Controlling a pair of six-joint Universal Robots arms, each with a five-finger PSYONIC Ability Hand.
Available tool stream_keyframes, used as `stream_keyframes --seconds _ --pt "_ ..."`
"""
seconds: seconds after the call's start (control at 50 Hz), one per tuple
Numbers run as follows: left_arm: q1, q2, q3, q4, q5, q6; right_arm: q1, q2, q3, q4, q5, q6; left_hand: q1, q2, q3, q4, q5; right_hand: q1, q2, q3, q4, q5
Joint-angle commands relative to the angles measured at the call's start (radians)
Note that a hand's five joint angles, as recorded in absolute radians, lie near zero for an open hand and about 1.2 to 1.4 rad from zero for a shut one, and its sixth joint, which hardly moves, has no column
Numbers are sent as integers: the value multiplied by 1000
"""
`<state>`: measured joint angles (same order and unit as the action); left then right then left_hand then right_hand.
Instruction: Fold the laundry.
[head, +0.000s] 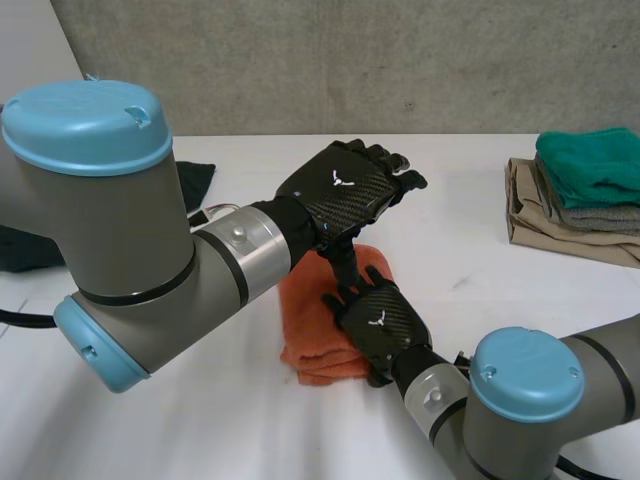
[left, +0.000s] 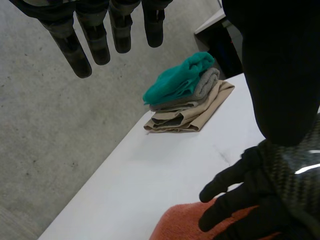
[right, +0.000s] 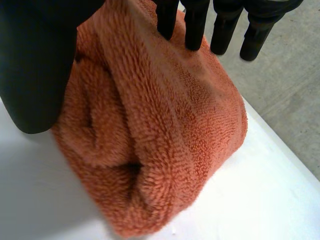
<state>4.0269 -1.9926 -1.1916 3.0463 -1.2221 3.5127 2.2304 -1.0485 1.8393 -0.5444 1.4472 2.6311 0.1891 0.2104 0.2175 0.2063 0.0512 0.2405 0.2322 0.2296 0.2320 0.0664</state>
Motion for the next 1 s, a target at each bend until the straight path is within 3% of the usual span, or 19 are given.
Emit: stream_keyframes --seconds 0.02,0.1,0.16,0.28,0.34,0.4,0.48,0.52,0.6,0.7,0.72,0.74,0.76,0.82,0.88,1.0 --pt "0 -9 -5 5 -8 -1 -8 62 -49 -66 1 -45 68 47 40 51 32 302 310 313 310 301" --pt "4 -8 -5 5 -8 -1 -11 70 -60 -104 -7 -49 71 50 43 54 35 519 527 530 528 519" --pt "6 -8 -2 5 -10 -1 -11 79 -84 -109 -8 -46 74 53 46 57 38 540 549 551 549 540" --pt "11 -3 1 5 -11 -4 -11 113 -133 -111 -13 -45 74 53 46 57 38 972 980 982 980 971" --pt "14 -5 0 5 -11 -4 -11 122 -166 -104 -10 -46 77 56 49 60 41 896 904 907 904 896" --pt "14 -5 0 5 -13 -4 -11 136 -187 -91 -1 -42 77 56 49 60 41 507 515 518 515 506" --pt "14 -3 -5 5 -13 -4 -9 140 -195 -78 1 -34 77 56 49 60 41 467 475 478 475 466" --pt "15 -3 -5 5 -13 -4 -11 140 -196 -78 2 -34 77 56 49 60 41 505 513 516 513 504" --pt "23 -2 -6 5 -13 -4 -21 139 -198 -81 4 -29 77 56 49 60 41 1146 1154 1157 1154 1145" --pt "29 5 -6 5 -13 -6 -37 134 -226 -78 -1 -26 77 56 49 60 41 1156 1164 1167 1164 1155" --pt "31 5 -6 5 -13 -6 -37 137 -236 -77 2 -26 77 56 49 60 41 1087 1095 1098 1096 1087" --pt "32 6 -6 5 -13 -6 -35 142 -244 -68 5 -25 77 56 49 60 41 793 801 804 801 792" --pt "35 6 -8 5 -11 -9 -35 143 -246 -62 2 -22 77 56 49 60 41 749 757 760 758 749" --pt "38 6 -8 5 -13 -15 -37 168 -261 -37 -1 -11 77 56 49 60 41 869 877 880 877 868" --pt "40 6 -8 5 -13 -17 -40 185 -276 -34 -5 -8 77 56 49 60 41 1154 1163 1165 1163 1154" --pt "41 9 -8 5 -13 -17 -63 191 -318 -38 -8 -3 77 56 49 60 41 1156 1164 1167 1164 1155"
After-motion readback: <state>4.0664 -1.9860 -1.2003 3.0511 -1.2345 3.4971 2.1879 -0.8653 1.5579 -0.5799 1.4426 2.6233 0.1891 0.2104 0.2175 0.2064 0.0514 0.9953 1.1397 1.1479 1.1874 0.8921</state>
